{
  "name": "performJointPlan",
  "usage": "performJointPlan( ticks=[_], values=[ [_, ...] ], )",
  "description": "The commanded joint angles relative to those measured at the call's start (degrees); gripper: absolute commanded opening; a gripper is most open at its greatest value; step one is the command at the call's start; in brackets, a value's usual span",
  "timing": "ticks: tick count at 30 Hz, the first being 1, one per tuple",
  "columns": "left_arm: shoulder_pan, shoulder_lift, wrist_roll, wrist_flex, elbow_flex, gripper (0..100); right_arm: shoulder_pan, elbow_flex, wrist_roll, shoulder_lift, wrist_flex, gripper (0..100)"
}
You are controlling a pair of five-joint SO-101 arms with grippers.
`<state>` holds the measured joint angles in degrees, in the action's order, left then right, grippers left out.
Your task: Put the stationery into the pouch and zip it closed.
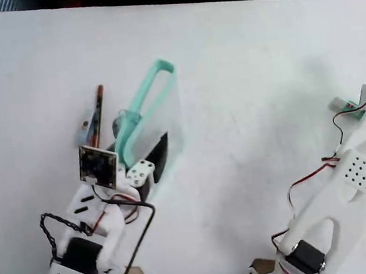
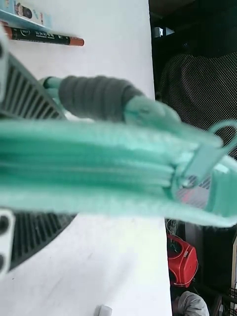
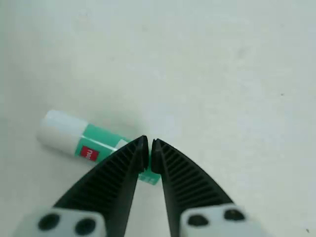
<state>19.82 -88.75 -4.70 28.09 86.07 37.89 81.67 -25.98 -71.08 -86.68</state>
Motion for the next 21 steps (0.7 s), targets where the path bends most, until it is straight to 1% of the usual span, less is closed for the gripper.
performJointPlan(
  ticks=[1, 2, 3, 12, 16, 21],
  values=[
    [0.13, -0.31, 0.0, -1.49, -0.44, 19, -3.91, 2.55, -10.2, 0.75, -10.51, 1.8],
    [0.13, -0.31, 0.0, -1.49, -0.44, 19, -5.05, 2.29, -12.57, 0.66, -12.7, 1.8],
    [0.13, -0.31, 0.0, -1.49, -0.44, 19, -5.58, 1.14, -13.27, 0.84, -12.44, 1.8],
    [0.13, -0.31, 0.0, -1.49, -0.44, 19, -5.14, -5.45, -13.63, 6.2, -12.44, 1.8],
    [0.22, -0.31, 0.0, -1.49, -0.44, 19, -5.14, -16.97, -13.89, 13.49, -12.44, 1.8],
    [0.22, -0.31, 0.0, -1.49, -0.44, 19, -6.37, -38.59, -18.9, 29.93, -12.18, 1.8]
  ],
)
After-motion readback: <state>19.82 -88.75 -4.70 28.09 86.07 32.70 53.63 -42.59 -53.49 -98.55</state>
